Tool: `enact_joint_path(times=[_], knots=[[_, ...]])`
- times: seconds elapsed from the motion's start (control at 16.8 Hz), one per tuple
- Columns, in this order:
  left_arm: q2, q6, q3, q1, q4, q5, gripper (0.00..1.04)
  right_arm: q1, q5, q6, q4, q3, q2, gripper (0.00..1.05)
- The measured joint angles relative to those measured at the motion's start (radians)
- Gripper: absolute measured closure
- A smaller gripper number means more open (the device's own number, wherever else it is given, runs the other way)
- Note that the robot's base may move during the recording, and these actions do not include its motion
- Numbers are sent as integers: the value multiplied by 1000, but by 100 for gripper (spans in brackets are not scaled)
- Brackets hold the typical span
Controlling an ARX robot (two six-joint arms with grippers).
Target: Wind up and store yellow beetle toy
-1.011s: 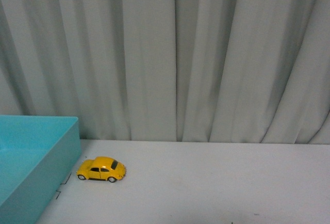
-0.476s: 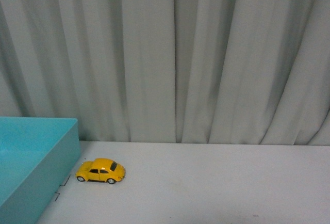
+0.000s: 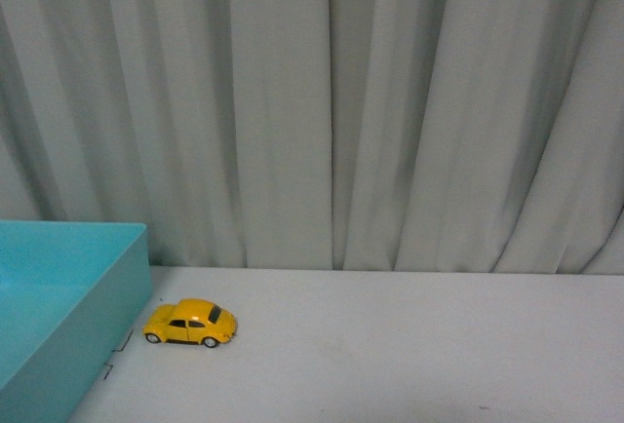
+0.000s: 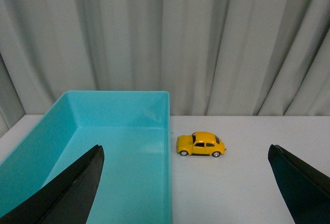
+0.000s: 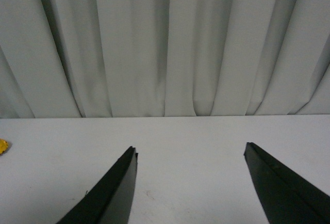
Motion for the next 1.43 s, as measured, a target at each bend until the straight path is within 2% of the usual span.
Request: enact_joint_path(times=[0.24, 0.42, 0.48, 0.54, 0.65, 0.77, 0.89, 1.01, 1.25, 1.43], knots=[[0, 0, 0, 0, 0, 0, 7, 0, 0, 0, 0, 0, 0, 5], [6, -15, 6, -2, -33, -7, 7, 0, 0, 0, 0, 0, 0, 7], [161, -166, 125, -23, -294, -69, 7, 0, 0, 0, 0, 0, 0, 7], [351, -343, 234, -5, -365, -53, 7, 0, -2, 0, 1, 0, 0, 7], [499, -486, 316, 42, -235, -16, 7, 0, 0, 0, 0, 0, 0, 7], [762, -526, 415, 67, -27, 21, 7, 0, -1, 0, 0, 0, 0, 7], [1027, -511, 521, 32, 84, 18, 7, 0, 0, 0, -1, 0, 1, 7], [1208, -457, 646, -3, 112, 7, 7, 0, 0, 0, 0, 0, 1, 7], [1526, -257, 944, -77, 89, -13, 7, 0, 0, 0, 0, 0, 1, 7], [1735, -18, 1158, -142, 3, 0, 7, 0, 0, 0, 0, 0, 1, 7]])
